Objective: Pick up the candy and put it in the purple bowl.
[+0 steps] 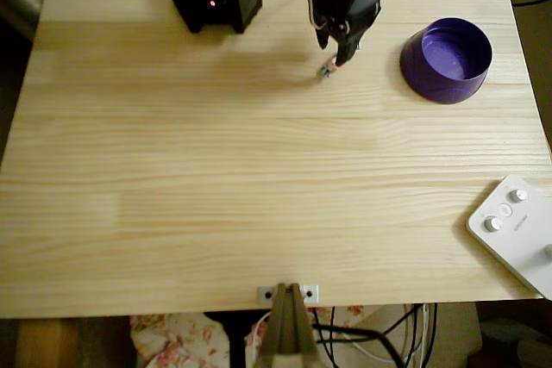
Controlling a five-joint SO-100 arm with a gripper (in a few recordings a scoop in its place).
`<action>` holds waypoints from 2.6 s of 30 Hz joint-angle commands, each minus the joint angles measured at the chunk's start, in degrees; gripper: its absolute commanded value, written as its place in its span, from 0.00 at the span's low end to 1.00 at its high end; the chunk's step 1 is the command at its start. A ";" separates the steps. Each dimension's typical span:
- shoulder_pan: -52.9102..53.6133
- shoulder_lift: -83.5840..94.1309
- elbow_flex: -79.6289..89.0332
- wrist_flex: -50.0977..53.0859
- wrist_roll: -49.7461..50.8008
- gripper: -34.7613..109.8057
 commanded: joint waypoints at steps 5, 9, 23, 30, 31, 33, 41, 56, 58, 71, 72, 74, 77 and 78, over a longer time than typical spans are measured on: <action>-2.02 -1.32 -6.15 -0.53 -0.44 0.36; -2.11 -2.72 -6.15 -2.02 -0.70 0.36; -2.37 -5.45 -5.62 -4.13 -0.70 0.36; -2.55 -2.81 -2.46 -6.42 0.18 0.32; -2.64 -2.37 -1.93 -6.77 0.44 0.31; -2.64 -1.85 -1.41 -7.21 0.70 0.30; -3.43 -0.44 0.44 -9.49 2.81 0.24; -2.90 11.43 -0.44 -8.70 19.25 0.24; -2.81 12.30 -0.79 -9.14 23.55 0.24; -4.39 10.90 -8.35 -14.24 42.80 0.24; -4.48 10.37 -9.32 -14.68 43.42 0.24; -4.75 8.70 -11.43 -15.38 44.12 0.24; -5.10 6.24 -14.77 -16.35 44.47 0.24; -5.36 5.36 -15.82 -16.96 44.47 0.24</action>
